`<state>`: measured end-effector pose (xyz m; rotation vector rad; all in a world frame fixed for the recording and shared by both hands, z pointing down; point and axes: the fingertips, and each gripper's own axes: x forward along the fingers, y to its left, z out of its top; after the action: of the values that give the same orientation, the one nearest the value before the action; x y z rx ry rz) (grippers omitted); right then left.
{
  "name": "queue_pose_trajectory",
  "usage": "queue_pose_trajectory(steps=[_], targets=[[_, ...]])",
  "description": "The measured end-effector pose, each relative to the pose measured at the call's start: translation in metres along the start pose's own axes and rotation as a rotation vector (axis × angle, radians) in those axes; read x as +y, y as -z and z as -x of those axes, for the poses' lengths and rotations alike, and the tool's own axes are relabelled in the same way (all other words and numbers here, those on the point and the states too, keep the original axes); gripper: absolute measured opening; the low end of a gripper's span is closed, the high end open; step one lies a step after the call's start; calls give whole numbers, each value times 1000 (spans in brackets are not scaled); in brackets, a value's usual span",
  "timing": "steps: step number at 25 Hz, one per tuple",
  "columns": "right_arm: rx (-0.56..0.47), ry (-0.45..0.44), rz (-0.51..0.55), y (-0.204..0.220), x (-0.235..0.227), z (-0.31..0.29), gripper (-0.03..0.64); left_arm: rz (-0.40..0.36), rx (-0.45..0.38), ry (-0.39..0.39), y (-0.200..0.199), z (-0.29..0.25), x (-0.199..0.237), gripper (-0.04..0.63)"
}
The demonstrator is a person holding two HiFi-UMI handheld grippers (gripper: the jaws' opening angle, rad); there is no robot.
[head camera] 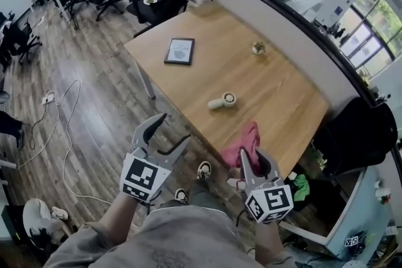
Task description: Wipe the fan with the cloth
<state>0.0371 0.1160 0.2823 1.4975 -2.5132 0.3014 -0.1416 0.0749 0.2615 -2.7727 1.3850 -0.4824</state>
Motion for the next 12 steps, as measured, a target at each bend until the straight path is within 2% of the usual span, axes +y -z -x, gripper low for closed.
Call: queue_pose_trajectory(steps=[6, 12], targets=[[8, 19, -37, -2, -47, -40, 81, -14, 49, 43, 1, -65, 8, 313], [58, 0, -68, 8, -94, -88, 81, -35, 114, 92, 10, -137, 11, 311]])
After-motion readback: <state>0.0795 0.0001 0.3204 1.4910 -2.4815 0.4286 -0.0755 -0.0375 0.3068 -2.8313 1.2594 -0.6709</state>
